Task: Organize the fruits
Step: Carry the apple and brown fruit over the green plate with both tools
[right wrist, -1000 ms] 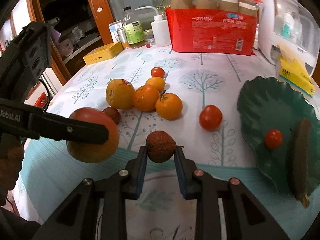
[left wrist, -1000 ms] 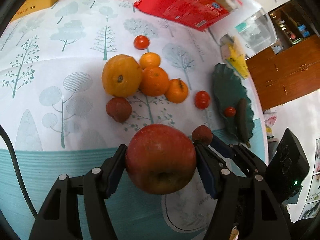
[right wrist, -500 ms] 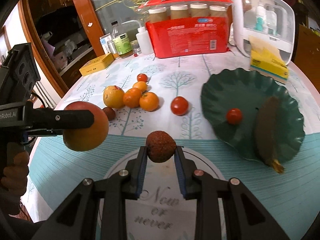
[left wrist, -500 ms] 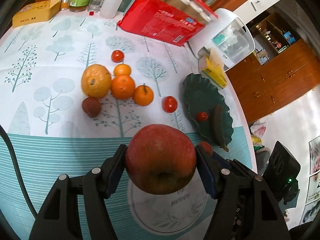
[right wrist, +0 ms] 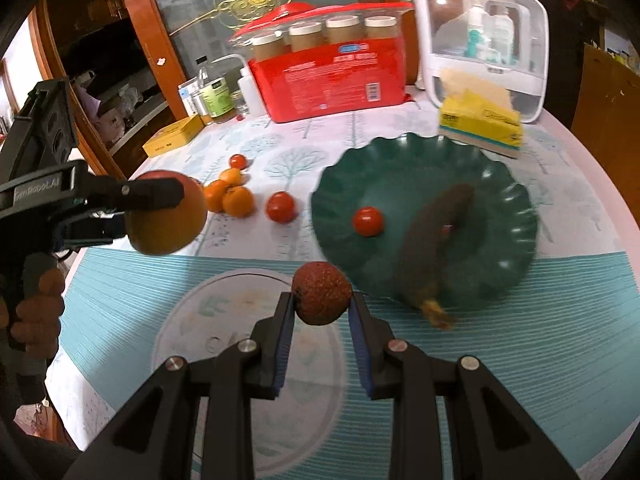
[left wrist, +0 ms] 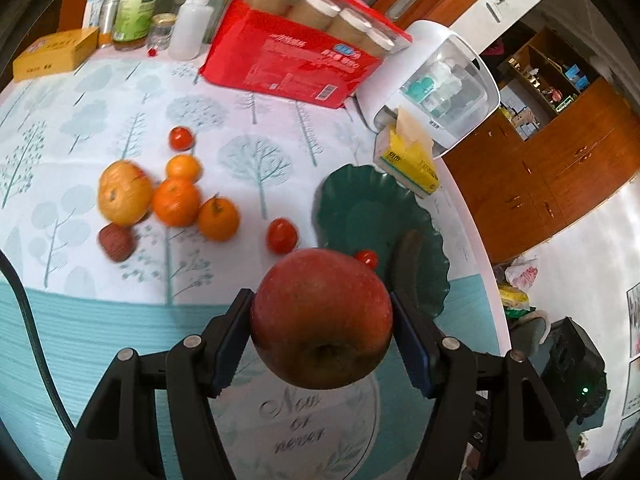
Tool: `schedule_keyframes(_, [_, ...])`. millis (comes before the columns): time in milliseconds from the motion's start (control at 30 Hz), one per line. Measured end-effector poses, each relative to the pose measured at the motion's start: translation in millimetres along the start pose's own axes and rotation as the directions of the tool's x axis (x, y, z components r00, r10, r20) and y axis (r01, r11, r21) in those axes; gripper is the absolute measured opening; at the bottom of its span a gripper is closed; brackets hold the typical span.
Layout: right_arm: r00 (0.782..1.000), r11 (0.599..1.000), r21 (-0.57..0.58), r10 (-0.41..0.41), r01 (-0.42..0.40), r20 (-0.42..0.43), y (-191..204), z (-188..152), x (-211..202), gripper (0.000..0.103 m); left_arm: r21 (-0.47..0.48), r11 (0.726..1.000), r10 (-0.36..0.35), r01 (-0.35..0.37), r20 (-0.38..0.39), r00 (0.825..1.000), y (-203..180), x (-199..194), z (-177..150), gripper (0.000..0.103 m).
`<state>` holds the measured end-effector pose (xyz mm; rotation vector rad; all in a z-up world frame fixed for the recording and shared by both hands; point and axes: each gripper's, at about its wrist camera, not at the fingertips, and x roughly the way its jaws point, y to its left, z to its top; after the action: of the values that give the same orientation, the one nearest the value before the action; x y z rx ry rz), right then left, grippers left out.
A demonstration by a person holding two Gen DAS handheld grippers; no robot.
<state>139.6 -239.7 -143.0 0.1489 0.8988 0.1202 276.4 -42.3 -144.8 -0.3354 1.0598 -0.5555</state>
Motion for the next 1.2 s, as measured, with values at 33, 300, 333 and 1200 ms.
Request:
schedule_keyframes(33, [1.000, 1.000, 0.002, 0.000, 0.000, 0.000, -7.4, 1.0, -2.9, 0.028, 0.003, 1.000, 0.004, -0.004, 0.005, 1.000, -5.1, 3.0, 1.7, 0.066])
schedule_keyframes(300, [1.000, 1.000, -0.006, -0.021, 0.021, 0.003, -59.3, 12.7, -14.8, 0.028, 0.014, 0.999, 0.038, -0.038, 0.040, 0.998, -45.9, 29.9, 19.0, 0.066])
schedule_keyframes(333, [1.000, 1.000, -0.006, -0.021, 0.022, 0.003, -65.3, 14.5, -15.2, 0.028, 0.015, 0.999, 0.045, -0.046, 0.043, 0.998, -51.7, 34.7, 21.9, 0.066])
schedule_keyframes(1200, [0.986, 0.991, -0.035, 0.128, -0.133, -0.102, -136.4, 31.0, 44.3, 0.028, -0.003, 0.971, 0.237, -0.239, -0.113, 0.965, -91.9, 159.9, 53.6, 0.066])
